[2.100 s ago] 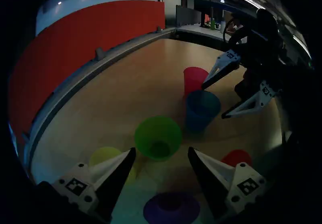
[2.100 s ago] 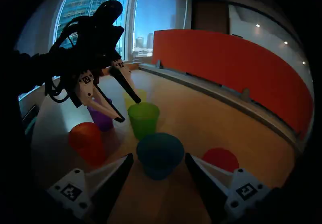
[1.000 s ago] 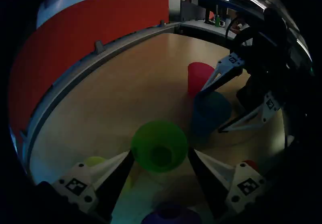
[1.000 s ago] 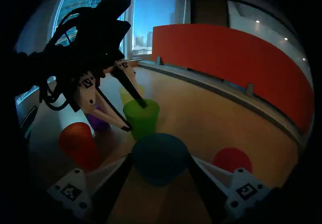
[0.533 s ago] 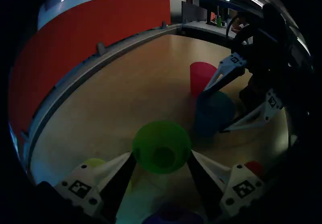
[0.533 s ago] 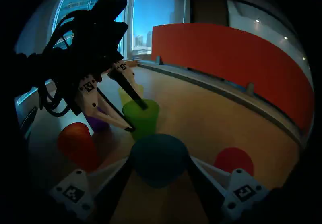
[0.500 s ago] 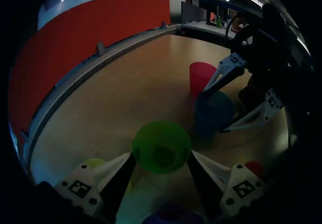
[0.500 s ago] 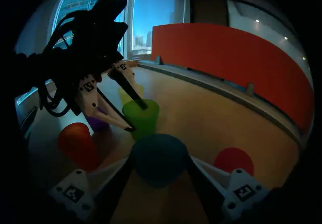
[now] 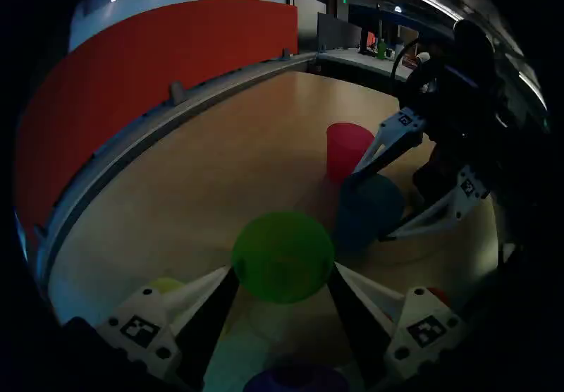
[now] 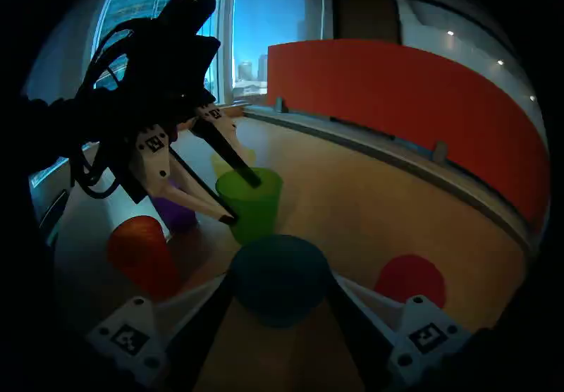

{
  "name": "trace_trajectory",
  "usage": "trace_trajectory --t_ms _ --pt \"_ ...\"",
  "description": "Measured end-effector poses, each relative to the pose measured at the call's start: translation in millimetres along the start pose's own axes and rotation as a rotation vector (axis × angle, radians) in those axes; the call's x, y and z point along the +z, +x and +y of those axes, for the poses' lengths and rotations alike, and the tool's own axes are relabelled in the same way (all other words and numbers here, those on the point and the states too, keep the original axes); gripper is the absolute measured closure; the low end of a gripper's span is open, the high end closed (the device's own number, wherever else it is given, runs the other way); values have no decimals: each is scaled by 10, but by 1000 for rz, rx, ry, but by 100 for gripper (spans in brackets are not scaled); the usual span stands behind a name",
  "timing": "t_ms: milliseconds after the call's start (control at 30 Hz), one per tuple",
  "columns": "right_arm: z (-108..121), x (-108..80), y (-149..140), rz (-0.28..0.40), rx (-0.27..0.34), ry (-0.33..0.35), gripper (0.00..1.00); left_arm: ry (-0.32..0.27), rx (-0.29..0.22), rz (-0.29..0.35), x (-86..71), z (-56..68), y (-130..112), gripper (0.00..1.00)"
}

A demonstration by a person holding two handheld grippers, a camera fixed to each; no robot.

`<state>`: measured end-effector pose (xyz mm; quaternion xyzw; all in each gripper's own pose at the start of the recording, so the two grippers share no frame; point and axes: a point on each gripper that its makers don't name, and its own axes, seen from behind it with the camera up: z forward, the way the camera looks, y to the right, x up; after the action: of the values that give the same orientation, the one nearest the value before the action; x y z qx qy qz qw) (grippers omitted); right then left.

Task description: Pour water

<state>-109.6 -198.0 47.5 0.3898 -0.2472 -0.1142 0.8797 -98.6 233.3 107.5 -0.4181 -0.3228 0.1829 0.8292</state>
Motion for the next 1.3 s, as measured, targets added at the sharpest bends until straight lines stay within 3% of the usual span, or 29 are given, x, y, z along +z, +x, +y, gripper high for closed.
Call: trace_trajectory --t_ms 1300 --pt "-268 -767 569 126 -37 -60 8 79 -52 215 -1154 143 386 15"
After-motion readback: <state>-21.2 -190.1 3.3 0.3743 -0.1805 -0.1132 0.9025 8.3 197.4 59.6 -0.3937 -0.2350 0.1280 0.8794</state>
